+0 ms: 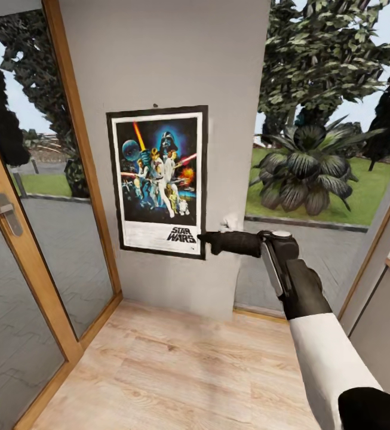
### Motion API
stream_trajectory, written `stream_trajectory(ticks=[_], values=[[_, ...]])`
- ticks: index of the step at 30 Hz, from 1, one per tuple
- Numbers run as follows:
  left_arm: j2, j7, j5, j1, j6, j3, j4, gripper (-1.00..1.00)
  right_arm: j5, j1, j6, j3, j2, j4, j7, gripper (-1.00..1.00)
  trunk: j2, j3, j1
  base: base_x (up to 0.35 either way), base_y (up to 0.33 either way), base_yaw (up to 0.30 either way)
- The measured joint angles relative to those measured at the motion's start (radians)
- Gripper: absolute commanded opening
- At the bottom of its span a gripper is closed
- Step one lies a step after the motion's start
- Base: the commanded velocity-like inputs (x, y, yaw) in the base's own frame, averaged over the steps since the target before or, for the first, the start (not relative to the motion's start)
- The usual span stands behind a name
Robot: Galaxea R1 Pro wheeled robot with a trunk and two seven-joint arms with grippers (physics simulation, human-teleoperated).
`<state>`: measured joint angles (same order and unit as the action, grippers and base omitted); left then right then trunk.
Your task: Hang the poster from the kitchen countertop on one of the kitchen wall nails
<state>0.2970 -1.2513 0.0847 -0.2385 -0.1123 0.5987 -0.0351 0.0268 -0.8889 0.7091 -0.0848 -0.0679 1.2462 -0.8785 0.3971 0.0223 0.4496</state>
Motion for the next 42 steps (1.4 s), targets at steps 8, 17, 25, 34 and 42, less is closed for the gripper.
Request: stream_trajectory(ticks=[8,17,25,34,42], values=[[0.0,0.0,0.0,0.0,0.0,0.0,-0.001,1.0,-0.013,-0.229,0.076,-0.014,-0.007,-0.173,0.038,-1.0,0.001,0.0,-0.001,0.143,0.0,0.0],[0.0,-0.001,0.0,0.0,0.0,0.0,-0.001,1.0,-0.025,-0.243,0.068,-0.014,-0.012,-0.2,0.095,-1.0,0.001,0.0,-0.001,0.166,0.0,0.0],[0.0,-0.003,0.0,0.0,-0.001,0.0,-0.001,1.0,-0.027,-0.244,0.022,-0.014,-0.02,-0.202,0.097,-1.0,0.001,0.0,-0.001,0.198,0.0,0.0],[0.0,-0.005,0.0,0.0,-0.001,0.0,-0.002,1.0,-0.032,-0.244,-0.001,-0.014,-0.025,-0.201,0.097,-1.0,0.001,0.0,0.0,0.117,0.0,0.0],[0.0,-0.007,0.0,0.0,-0.001,0.0,-0.002,1.0,-0.078,-0.242,-0.055,-0.015,-0.039,-0.203,0.089,-1.0,0.001,0.0,0.0,0.154,0.0,0.0]])
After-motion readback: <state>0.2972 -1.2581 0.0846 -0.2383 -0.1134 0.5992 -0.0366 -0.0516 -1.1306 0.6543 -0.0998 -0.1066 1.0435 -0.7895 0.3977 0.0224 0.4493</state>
